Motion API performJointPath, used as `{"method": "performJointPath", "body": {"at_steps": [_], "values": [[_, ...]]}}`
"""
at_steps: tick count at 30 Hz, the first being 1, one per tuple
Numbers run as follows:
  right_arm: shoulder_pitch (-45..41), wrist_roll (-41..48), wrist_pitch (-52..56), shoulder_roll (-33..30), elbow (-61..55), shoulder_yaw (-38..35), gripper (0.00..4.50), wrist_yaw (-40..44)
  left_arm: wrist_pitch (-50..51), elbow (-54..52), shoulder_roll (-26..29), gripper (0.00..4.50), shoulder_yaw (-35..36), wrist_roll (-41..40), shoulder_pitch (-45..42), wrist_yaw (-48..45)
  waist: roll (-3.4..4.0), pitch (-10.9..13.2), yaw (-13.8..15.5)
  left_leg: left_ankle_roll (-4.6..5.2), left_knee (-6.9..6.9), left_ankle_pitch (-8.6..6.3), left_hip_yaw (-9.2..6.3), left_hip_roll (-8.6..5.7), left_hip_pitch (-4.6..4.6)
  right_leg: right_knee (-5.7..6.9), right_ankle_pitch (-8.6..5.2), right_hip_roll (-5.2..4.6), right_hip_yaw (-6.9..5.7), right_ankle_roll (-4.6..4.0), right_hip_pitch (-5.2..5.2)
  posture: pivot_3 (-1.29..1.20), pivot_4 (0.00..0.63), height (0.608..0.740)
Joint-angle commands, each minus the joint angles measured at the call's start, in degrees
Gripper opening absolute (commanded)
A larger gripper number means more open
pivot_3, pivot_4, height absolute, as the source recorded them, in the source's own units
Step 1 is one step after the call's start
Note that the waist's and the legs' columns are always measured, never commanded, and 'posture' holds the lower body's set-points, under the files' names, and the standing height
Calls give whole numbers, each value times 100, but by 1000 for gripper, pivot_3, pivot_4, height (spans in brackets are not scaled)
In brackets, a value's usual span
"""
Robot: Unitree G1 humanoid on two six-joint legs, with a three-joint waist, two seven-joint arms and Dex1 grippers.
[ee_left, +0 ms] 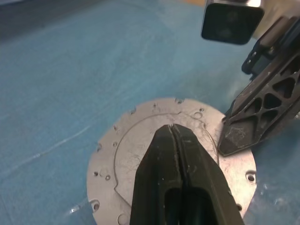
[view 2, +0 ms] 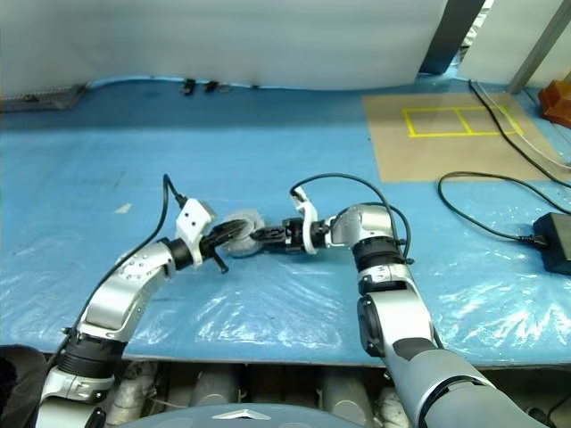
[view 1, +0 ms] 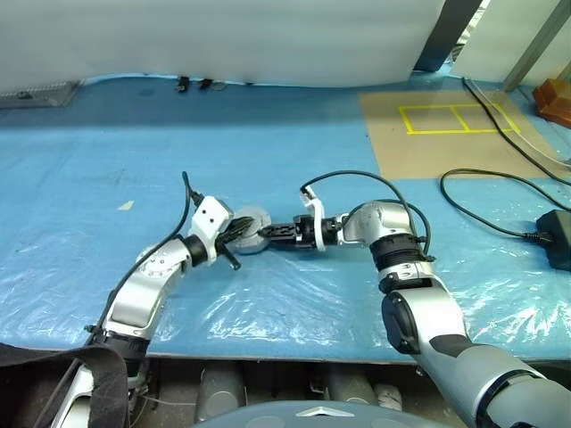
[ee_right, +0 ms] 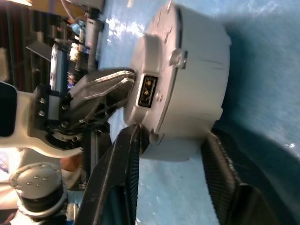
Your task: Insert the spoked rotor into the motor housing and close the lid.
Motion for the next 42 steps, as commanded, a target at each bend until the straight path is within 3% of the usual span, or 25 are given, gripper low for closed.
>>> {"method": "performJointPath", "body": {"at_steps": [1, 5, 9, 16, 21, 25, 35, 42], "values": [[-125, 139, -30, 182, 30, 15, 1183, -254, 109, 205, 7, 0, -180, 105, 189, -38, 12, -6, 4, 0, -1, 0, 0, -1, 3, 0, 0, -1, 1, 0, 5, 0, 150, 740], [-76, 89, -166, 173, 72, 162, 1152, -386, 49, 148, -98, 0, -45, 9, 245, 59, 12, -6, -6, 0, -1, 0, 0, -2, 15, 3, -20, -1, 1, 35, 12, 0, 150, 740], [-57, 118, -328, 156, 126, 98, 1152, -441, 57, -52, -452, 0, 545, -451, 281, 373, 12, -6, -8, 0, -6, 0, 1, -1, 20, 4, -21, 0, 1, 36, 13, 0, 150, 740], [-178, 481, -680, 326, 115, -467, 1149, -704, 284, -940, -1251, 0, 2043, -2303, 827, 946, 7, -3, -4, -1, -4, 1, 5, -1, -23, 3, 4, 2, 1, -8, -46, 0, 150, 740], [-395, 852, -783, 517, 196, -991, 1149, -925, 467, -1432, -1563, 0, 2500, -3076, 1655, 1301, 3, -1, 22, -4, -4, 0, 50, 1, -84, 0, 2, 4, -3, -13, -93, 0, 150, 740], [-655, 1171, -884, 688, 295, -1377, 1149, -1079, 390, -1575, -1907, 955, 2609, -3491, 1941, 1591, -25, 20, 52, -4, 4, 0, 50, 7, -106, 1, 2, 6, -7, -13, -110, 0, 150, 740], [-1000, 1288, -1227, 833, 600, -1439, 1149, -1041, 588, -1540, -2419, 4472, 2559, -4402, 1800, 2220, -52, 35, 58, -5, 30, -1, 50, 8, -117, 9, 4, 5, -6, -12, -114, 0, 150, 740], [-1029, 1470, -1133, 891, 524, -1536, 1149, -1065, 888, -1402, -2441, 4472, 2563, -5257, 1510, 2486, -57, 38, 49, -5, 46, -1, 50, 9, -118, 20, 5, 7, -6, -12, -114, 0, 150, 740]]}}
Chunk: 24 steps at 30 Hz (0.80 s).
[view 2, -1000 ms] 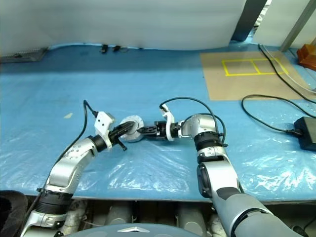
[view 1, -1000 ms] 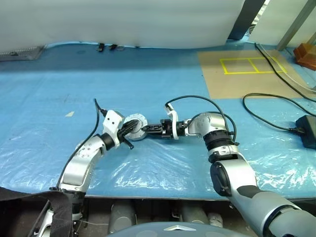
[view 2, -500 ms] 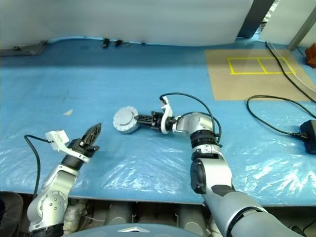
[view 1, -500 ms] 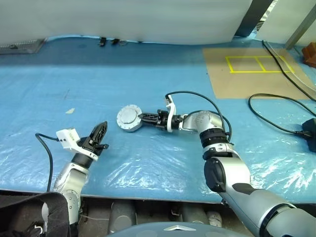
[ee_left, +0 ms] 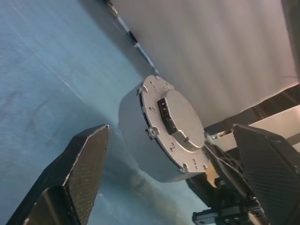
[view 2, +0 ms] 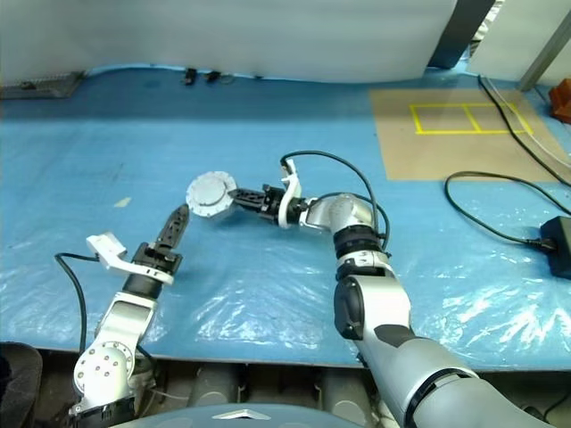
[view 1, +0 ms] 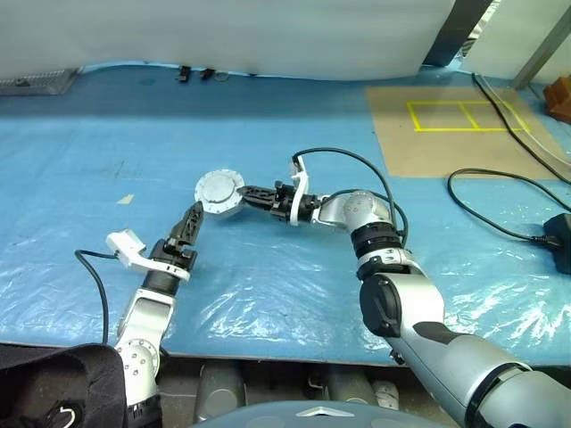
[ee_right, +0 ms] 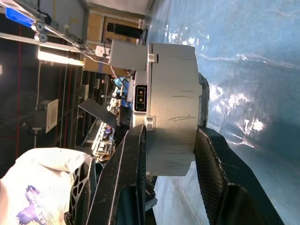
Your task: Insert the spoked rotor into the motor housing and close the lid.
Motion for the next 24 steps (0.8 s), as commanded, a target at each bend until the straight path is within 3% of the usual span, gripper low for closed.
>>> {"method": "performJointPath", "body": {"at_steps": [1, 13, 19, 22, 24], "values": [[-219, 441, 59, 121, -301, -107, 1149, 187, 85, -21, 51, 4472, -10, -310, -141, 108, 0, 0, -12, 0, 3, 0, 0, 0, 0, 2, 0, 0, 0, 0, 0, 0, 150, 740], [6, 829, 565, 275, -952, 52, 1149, 407, -40, 319, -39, 4472, -96, -345, -408, 300, -2, -1, 18, 6, 11, 4, -1, 0, -2, 6, 2, 2, 0, 1, 2, 0, 150, 740], [192, 883, 778, 312, -1219, 226, 1149, 433, -144, 349, -139, 4472, 79, -739, -662, 351, -3, -1, 18, 5, 18, 4, -2, -1, -1, 15, 3, 2, 0, 3, 2, 0, 150, 740], [238, 880, 807, 330, -1288, 281, 1149, 425, -43, 410, -25, 3951, 55, -783, -745, 304, -3, -1, 19, 4, 20, 3, -2, -1, -1, 17, 3, 3, 0, 3, 2, 0, 150, 740], [250, 882, 801, 331, -1317, 308, 1149, 424, -6, 430, 43, 3285, 57, -811, -762, 286, -3, -1, 20, 4, 24, 3, -2, -1, -1, 19, 4, 3, 0, 4, 3, 0, 150, 740]]}}
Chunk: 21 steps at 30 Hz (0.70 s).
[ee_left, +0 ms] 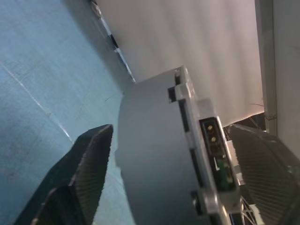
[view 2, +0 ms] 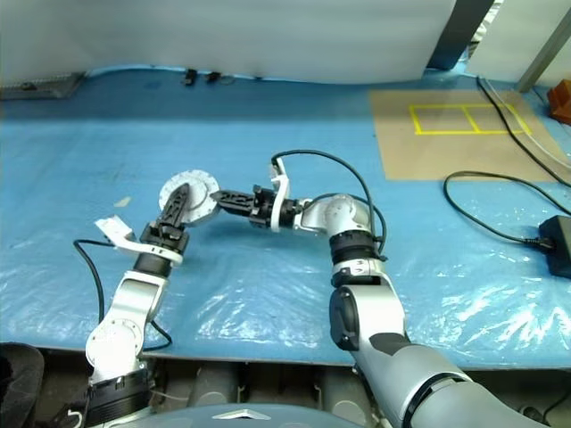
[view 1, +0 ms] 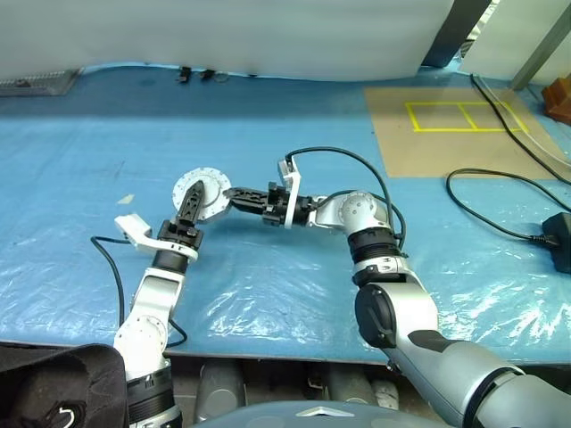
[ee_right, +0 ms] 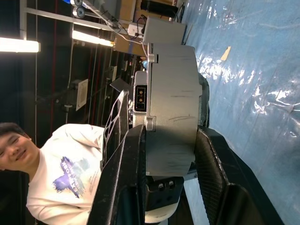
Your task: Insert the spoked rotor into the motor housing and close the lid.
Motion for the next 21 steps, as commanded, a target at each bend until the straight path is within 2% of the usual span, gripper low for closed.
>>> {"method": "performJointPath", "body": {"at_steps": [1, 2, 8, 14, 21], "values": [[-107, 389, 3, 99, -357, -17, 1149, 204, 61, -39, 130, 2900, 34, -182, -57, -48, -1, 0, 8, 0, 1, 0, 0, 0, 0, 1, 0, 0, 0, 0, 0, 0, 150, 740], [-114, 401, -3, 101, -354, -23, 1149, 199, 95, -33, 168, 2760, 32, -231, -57, -27, -1, 0, 11, 0, 2, 0, -1, 0, -1, 2, 0, 0, 0, 0, 0, 0, 150, 740], [-139, 407, -87, 103, -331, -10, 1149, 159, 203, 53, 341, 2734, -78, -211, -29, 59, -1, -1, 12, -3, 12, -1, -2, 0, 0, 13, 0, 0, 0, 0, 0, 0, 150, 740], [-236, 263, -470, 165, -212, -1, 1149, -13, 374, 68, 195, 2733, -159, -759, -59, -21, -2, -1, 13, -5, 23, -2, -4, 0, 1, 26, 0, -1, 0, 0, 0, 0, 150, 740], [-460, -20, -1184, 103, 319, -30, 3486, -390, 318, 367, 36, 2733, -42, -1072, -239, -97, -3, 0, 17, -6, 38, -3, -7, -1, 0, 40, 0, -2, 1, -1, 0, 0, 150, 740]]}}
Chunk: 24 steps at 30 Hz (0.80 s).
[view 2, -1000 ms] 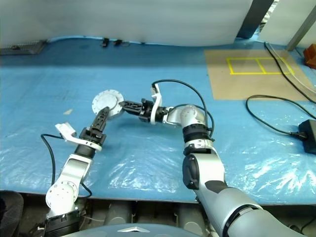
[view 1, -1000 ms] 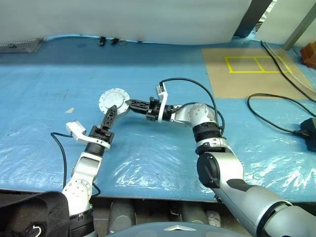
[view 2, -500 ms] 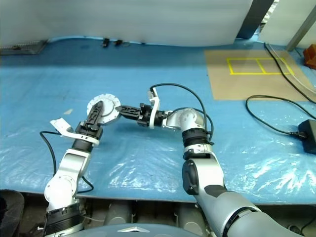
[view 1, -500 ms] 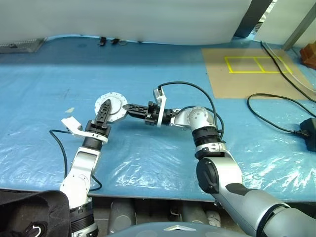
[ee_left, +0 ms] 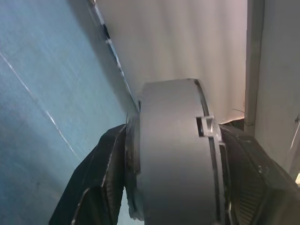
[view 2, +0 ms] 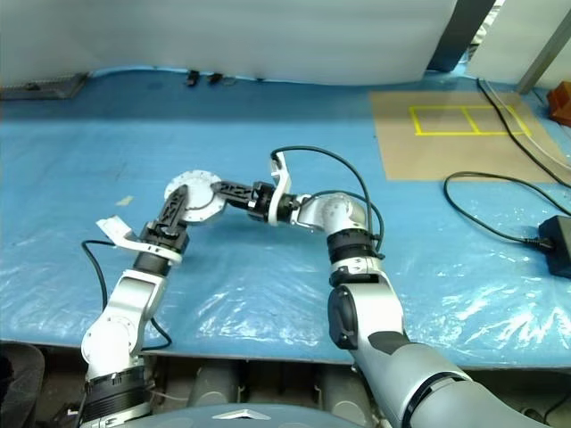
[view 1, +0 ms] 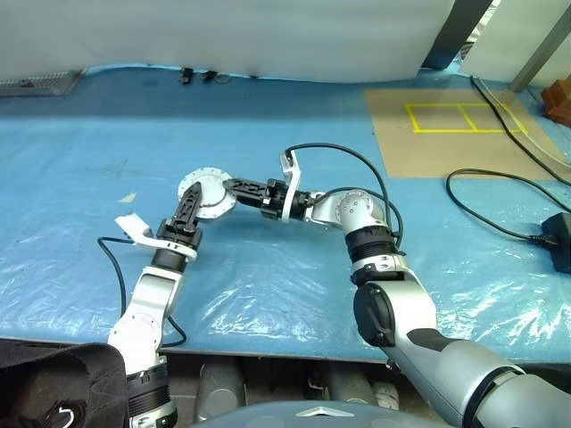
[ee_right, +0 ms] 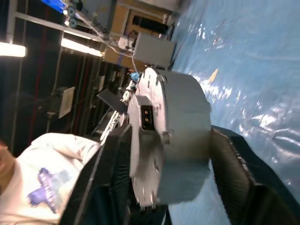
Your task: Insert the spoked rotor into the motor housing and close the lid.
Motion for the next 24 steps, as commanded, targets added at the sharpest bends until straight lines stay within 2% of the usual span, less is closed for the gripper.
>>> {"method": "performJointPath", "body": {"at_steps": [1, 2, 8, 12, 16, 24], "values": [[-316, 56, -384, 64, 125, -78, 3852, -83, 31, 3, -59, 2733, 1, -253, -192, -113, -1, 0, -7, 0, 1, 0, 0, 0, 0, 1, 0, 0, 0, 0, 0, 0, 150, 740], [-354, 55, -473, 51, 205, -111, 4171, -127, 10, 67, -80, 2733, 49, -281, -237, -103, -1, 0, -9, 0, 1, 0, -1, 0, 0, 1, 0, 0, 0, 0, 0, 0, 150, 740], [-539, 33, -953, -82, 595, -280, 4171, -327, -367, 341, -257, 2733, 438, -433, -571, -147, -2, 1, -26, 0, 1, 0, -2, -4, -2, 1, 0, 1, 0, 0, 0, 0, 150, 740], [-670, 42, -1428, -168, 887, -487, 4171, -562, -1243, 619, -335, 2733, 851, 39, -893, -175, -5, 1, -55, 1, 4, 0, -2, -4, -2, 3, 1, 2, 0, -1, 0, 0, 150, 740], [-808, 153, -1537, -230, 1053, -705, 4171, -644, -2146, 1065, -202, 2733, 1412, 325, -1334, -187, -10, 3, -69, 5, 6, 2, -2, -5, -2, 5, 1, 2, 1, -1, 0, 0, 150, 740], [-904, 66, -1484, -176, 842, -475, 4171, -393, -3820, 2490, 315, 2733, 2251, 1174, -2152, -242, -34, 4, -46, 18, 9, 10, -7, -2, -7, 6, 1, 4, -2, -1, -1, 0, 150, 740]]}}
